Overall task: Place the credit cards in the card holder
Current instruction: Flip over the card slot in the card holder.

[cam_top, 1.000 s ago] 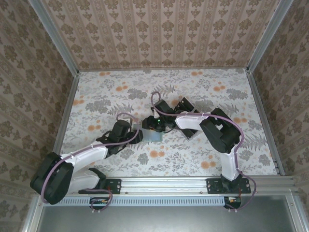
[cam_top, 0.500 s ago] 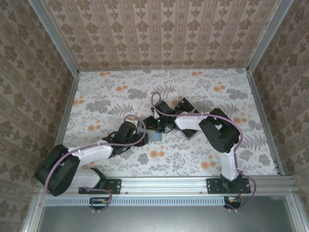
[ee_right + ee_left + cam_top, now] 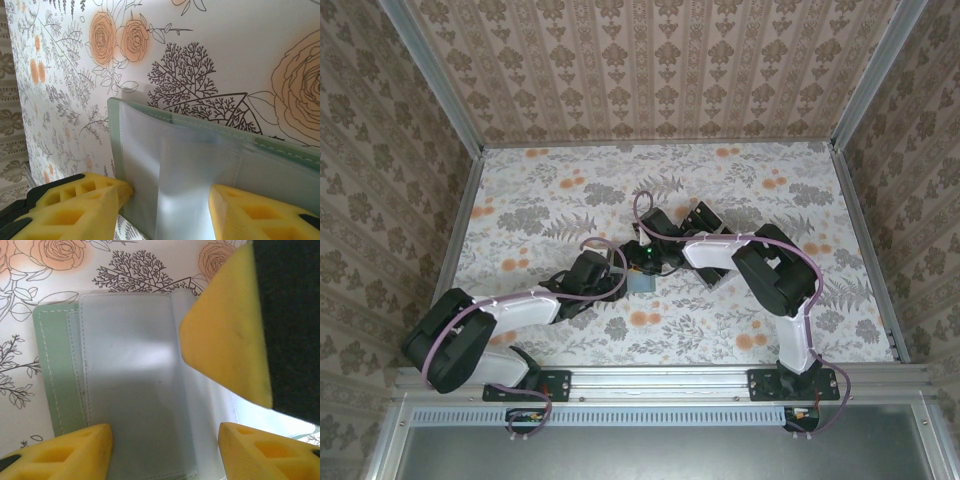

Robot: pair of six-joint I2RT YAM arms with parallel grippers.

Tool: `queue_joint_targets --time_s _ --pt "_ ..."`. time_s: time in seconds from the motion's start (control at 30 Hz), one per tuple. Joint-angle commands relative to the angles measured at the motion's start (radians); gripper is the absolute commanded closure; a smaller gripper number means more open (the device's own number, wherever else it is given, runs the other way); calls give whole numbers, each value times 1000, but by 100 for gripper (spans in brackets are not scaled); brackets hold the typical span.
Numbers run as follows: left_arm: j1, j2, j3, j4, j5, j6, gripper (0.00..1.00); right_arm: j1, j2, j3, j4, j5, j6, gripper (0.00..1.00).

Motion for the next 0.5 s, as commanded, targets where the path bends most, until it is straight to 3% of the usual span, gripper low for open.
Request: queue_joint_targets --time_s 0.0,0.47 --pt "-4 20 -22 -13 -32 -10 40 -11 -64 -22 -23 15 -5 46" --pt "-4 32 -35 9 -30 -14 41 -13 -64 -62 -33 42 -9 46"
